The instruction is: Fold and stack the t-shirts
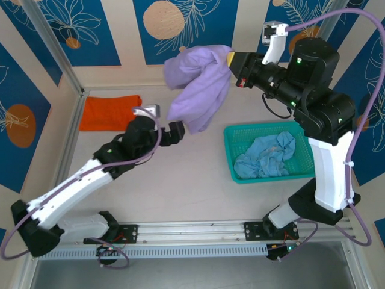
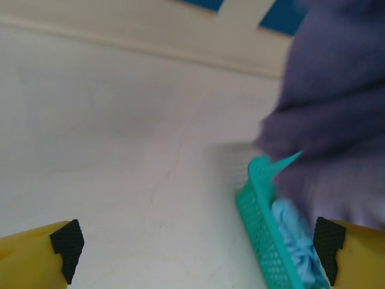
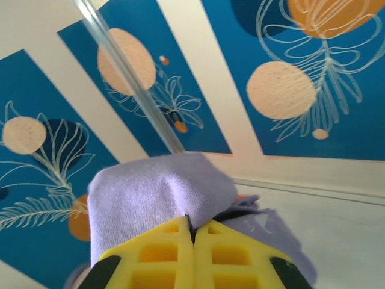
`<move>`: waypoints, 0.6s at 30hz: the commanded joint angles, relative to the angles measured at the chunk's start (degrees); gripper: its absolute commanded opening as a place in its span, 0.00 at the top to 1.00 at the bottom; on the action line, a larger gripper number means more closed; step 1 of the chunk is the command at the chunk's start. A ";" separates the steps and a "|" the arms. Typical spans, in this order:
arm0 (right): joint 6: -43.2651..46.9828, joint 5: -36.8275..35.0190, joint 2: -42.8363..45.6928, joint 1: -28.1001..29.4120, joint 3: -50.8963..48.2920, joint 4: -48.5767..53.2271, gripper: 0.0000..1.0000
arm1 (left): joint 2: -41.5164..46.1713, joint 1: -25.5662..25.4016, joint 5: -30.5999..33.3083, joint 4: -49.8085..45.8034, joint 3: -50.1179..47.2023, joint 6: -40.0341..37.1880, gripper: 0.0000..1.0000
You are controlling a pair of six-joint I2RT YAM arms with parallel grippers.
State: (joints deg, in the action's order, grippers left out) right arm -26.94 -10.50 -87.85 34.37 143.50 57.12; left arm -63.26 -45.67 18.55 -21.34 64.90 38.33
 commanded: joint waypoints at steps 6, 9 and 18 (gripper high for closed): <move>-2.49 6.34 -3.79 1.14 -24.55 -3.98 1.00 | 9.74 0.01 13.19 -4.36 -4.91 1.82 0.00; -3.72 8.00 -5.55 1.31 -32.87 -4.22 0.91 | 9.16 0.47 9.81 1.19 -10.70 1.52 0.04; -9.00 -0.87 5.38 -5.45 -57.81 -1.29 0.25 | 0.27 1.18 7.72 0.35 -17.92 6.53 0.14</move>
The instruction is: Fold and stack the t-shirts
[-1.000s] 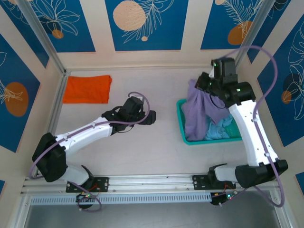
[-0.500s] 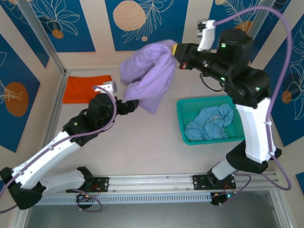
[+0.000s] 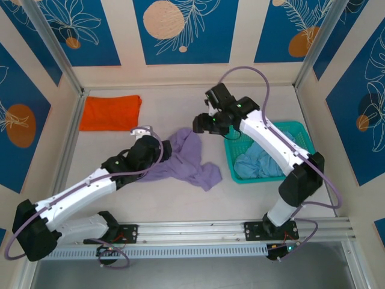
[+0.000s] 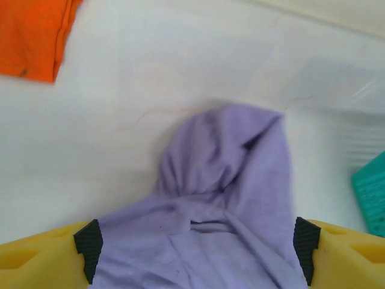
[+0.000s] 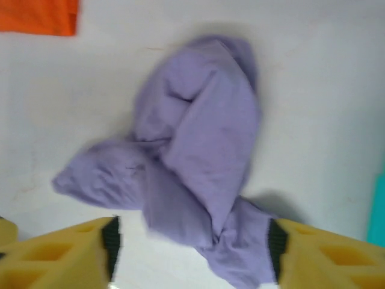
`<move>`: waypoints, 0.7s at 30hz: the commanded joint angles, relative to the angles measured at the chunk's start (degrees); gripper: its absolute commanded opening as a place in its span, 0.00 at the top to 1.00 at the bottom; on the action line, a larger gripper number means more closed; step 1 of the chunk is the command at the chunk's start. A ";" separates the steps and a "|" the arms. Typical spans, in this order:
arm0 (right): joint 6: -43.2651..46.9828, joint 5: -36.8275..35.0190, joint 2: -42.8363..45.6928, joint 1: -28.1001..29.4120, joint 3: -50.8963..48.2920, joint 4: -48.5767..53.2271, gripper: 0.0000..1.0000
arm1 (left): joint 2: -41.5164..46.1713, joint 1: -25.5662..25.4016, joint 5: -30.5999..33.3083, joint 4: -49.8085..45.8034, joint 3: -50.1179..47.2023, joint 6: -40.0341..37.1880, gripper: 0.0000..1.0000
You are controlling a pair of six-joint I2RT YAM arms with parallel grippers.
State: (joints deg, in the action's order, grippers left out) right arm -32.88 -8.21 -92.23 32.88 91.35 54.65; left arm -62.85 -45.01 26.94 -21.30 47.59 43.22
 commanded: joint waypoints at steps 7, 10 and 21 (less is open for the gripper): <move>-2.85 2.96 20.40 -10.71 -26.81 2.12 0.22 | -7.33 0.63 -8.36 2.34 -4.93 -1.77 0.01; -2.67 3.04 19.20 -9.97 -30.65 2.39 0.25 | -13.36 1.16 -11.46 2.26 -4.55 -4.72 0.02; 1.57 -9.53 -2.34 -6.71 -19.59 3.49 0.76 | -17.83 3.25 -20.80 9.01 -7.92 -4.33 0.75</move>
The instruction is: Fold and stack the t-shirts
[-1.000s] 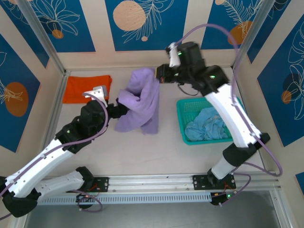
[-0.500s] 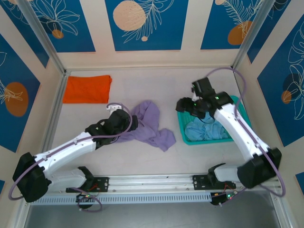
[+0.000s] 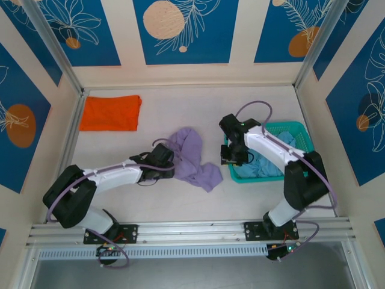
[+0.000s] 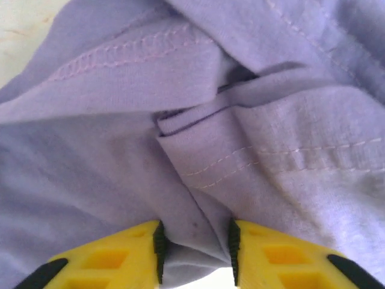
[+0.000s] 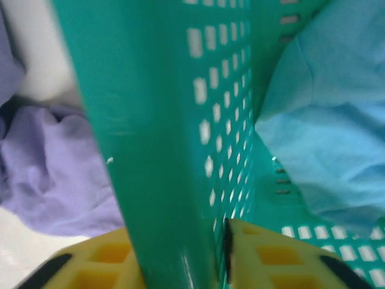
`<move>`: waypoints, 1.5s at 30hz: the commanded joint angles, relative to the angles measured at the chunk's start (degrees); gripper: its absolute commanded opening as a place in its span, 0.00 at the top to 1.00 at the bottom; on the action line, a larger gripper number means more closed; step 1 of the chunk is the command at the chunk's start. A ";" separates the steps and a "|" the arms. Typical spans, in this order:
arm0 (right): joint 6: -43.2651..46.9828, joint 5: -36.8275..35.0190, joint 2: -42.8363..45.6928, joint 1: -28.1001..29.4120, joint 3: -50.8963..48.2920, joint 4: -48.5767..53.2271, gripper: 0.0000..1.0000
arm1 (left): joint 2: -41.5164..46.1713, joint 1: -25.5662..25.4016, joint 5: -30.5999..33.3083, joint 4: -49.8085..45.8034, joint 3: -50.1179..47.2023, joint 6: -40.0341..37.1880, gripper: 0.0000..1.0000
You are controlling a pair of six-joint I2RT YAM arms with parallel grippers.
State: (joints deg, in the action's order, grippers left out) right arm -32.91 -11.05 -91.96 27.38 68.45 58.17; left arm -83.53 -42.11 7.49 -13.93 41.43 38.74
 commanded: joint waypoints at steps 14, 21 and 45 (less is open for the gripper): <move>32.13 -12.43 -29.12 -10.61 37.07 -7.54 1.00 | 10.48 0.35 3.75 2.76 -6.43 3.08 1.00; 35.49 -11.47 -45.77 -17.58 61.37 0.49 1.00 | 9.50 0.35 4.52 2.23 -5.88 2.58 1.00; 19.83 1.72 -21.47 -16.29 51.45 -7.93 0.21 | 12.47 1.80 14.05 -8.22 0.01 6.12 0.22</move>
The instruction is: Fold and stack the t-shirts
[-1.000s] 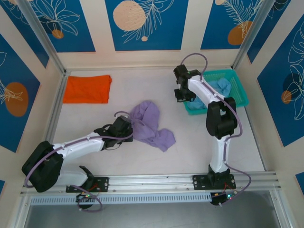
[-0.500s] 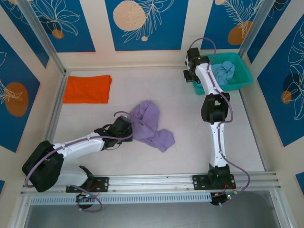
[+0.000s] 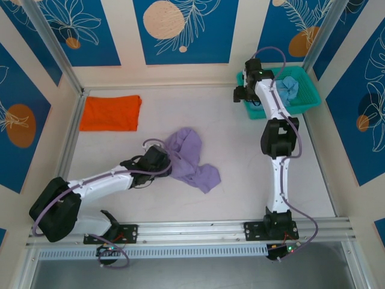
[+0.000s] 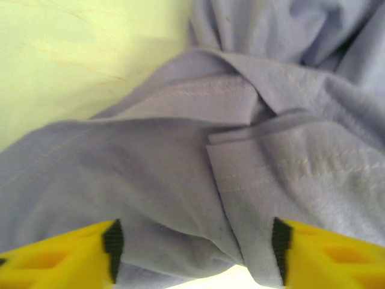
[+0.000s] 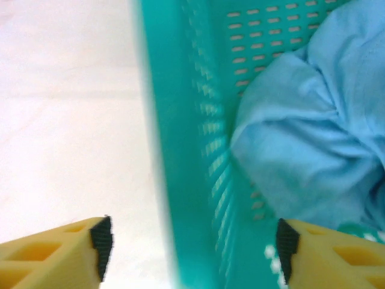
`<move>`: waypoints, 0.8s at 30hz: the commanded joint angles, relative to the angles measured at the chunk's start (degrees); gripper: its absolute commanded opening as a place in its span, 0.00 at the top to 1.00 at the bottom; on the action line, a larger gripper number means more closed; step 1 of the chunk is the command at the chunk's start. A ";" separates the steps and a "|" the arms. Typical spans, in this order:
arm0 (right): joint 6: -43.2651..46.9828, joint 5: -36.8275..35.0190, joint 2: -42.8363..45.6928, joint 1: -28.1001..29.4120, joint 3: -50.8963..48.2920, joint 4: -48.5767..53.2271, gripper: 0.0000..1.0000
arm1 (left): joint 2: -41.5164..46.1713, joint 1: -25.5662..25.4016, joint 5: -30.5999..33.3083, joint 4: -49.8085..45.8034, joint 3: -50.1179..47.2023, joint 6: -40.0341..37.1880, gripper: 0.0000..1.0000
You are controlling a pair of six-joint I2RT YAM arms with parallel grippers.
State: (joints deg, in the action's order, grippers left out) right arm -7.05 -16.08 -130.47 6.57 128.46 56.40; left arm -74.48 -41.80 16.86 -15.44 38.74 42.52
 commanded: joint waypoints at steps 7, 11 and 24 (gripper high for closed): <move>-20.43 13.18 44.63 16.94 -53.54 -21.10 0.22 | 9.49 8.23 -9.74 -4.05 1.23 2.92 0.12; -27.64 16.99 50.41 20.60 -69.54 -19.21 0.33 | 5.82 7.39 -21.45 -2.73 4.33 0.87 0.22; -39.38 11.77 43.62 41.63 -79.89 -23.32 0.38 | -8.33 3.57 -26.20 -0.74 11.62 0.58 0.43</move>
State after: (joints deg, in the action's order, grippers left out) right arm -42.78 -0.67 -83.29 47.33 45.89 33.85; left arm -81.03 -37.80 -8.49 -17.15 46.24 44.23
